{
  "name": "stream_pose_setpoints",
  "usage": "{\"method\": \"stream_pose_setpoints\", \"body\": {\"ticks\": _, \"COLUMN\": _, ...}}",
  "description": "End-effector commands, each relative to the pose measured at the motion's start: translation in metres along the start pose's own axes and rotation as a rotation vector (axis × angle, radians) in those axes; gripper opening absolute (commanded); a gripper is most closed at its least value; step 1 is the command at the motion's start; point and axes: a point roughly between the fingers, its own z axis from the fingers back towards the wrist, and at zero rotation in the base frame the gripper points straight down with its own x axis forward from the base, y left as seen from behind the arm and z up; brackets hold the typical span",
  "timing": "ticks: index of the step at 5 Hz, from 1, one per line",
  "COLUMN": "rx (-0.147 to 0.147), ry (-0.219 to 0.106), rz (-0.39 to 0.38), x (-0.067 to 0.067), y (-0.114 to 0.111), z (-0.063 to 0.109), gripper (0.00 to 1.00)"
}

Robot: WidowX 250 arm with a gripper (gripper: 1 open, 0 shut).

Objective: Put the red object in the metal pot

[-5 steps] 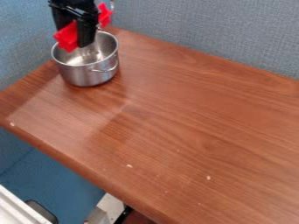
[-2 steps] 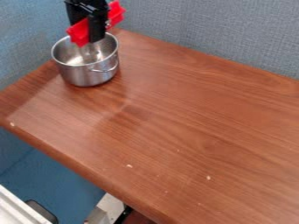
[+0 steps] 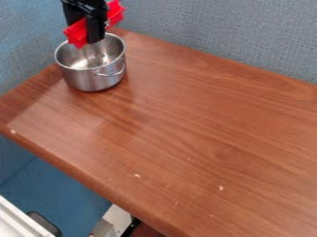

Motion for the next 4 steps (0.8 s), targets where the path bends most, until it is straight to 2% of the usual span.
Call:
{"method": "stream_pose_setpoints", "body": {"ticks": 1, "rx": 0.032, "ry": -0.011, "rz": 0.030, "x": -0.008, "y": 0.010, "z": 0.007, "gripper": 1.00}}
{"method": "stream_pose_setpoints", "body": {"ticks": 2, "rx": 0.010, "ry": -0.017, "rz": 0.026, "x": -0.008, "y": 0.003, "z": 0.007, "gripper": 1.00}}
{"method": "stream_pose_setpoints", "body": {"ticks": 3, "rx": 0.003, "ry": -0.021, "rz": 0.020, "x": -0.008, "y": -0.003, "z": 0.008, "gripper": 1.00}}
{"method": "stream_pose_setpoints", "body": {"ticks": 4, "rx": 0.001, "ry": -0.028, "rz": -0.028, "x": -0.010, "y": 0.001, "z": 0.005, "gripper": 1.00}}
